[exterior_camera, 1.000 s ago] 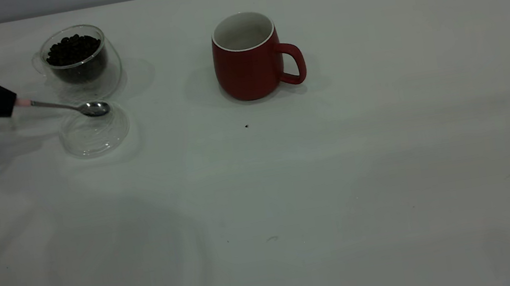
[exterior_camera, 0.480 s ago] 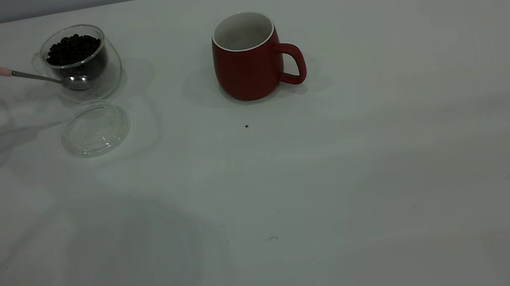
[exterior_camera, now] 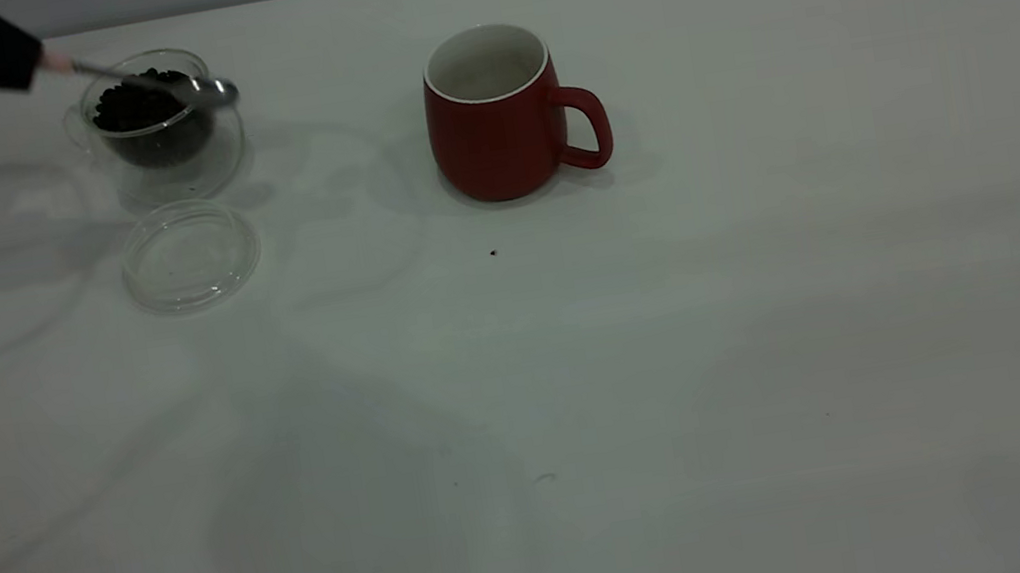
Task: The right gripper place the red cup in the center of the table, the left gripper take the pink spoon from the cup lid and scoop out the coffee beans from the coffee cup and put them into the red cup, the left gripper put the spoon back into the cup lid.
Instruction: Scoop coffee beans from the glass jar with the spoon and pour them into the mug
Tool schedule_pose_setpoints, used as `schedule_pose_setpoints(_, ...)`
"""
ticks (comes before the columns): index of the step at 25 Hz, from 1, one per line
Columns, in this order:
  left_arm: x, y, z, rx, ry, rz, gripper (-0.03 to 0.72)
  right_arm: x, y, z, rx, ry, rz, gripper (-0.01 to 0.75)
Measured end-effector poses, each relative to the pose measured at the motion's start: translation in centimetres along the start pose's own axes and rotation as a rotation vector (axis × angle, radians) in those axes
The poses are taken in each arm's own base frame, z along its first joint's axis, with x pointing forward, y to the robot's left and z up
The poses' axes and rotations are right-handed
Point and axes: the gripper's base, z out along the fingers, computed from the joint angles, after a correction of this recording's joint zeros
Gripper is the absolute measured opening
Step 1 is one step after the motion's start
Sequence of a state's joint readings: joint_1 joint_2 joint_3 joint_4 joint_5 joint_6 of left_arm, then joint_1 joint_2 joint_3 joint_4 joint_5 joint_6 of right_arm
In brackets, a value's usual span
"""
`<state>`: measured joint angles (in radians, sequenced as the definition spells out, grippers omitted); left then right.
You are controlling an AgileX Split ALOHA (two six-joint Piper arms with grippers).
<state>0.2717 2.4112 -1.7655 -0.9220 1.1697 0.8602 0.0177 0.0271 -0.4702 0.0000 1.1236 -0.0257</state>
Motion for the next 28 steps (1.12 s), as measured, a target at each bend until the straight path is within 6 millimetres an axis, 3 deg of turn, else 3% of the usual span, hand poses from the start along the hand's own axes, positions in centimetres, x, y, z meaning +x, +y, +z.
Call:
schedule_pose_setpoints(5,-0.7,-0.1,-3.6,-0.041,-0.080,0.026,0.123,0.0,0.0,0.0,0.000,0.000,0.000,0.589)
schedule_pose_setpoints(12,0.8,3.0,-6.6,-0.065,-0.139,-0.030,0.123,0.0,0.0,0.0,0.000,0.000,0.000,0.589)
schedule_pose_setpoints(20,1.5,5.0,-3.6,-0.031,-0.086,-0.035,0.123,0.0,0.0,0.0,0.000,0.000,0.000,0.589)
schedule_pose_setpoints(28,1.3,5.8,-2.4,-0.040,-0.113,0.004,0.123,0.0,0.0,0.0,0.000,0.000,0.000,0.589)
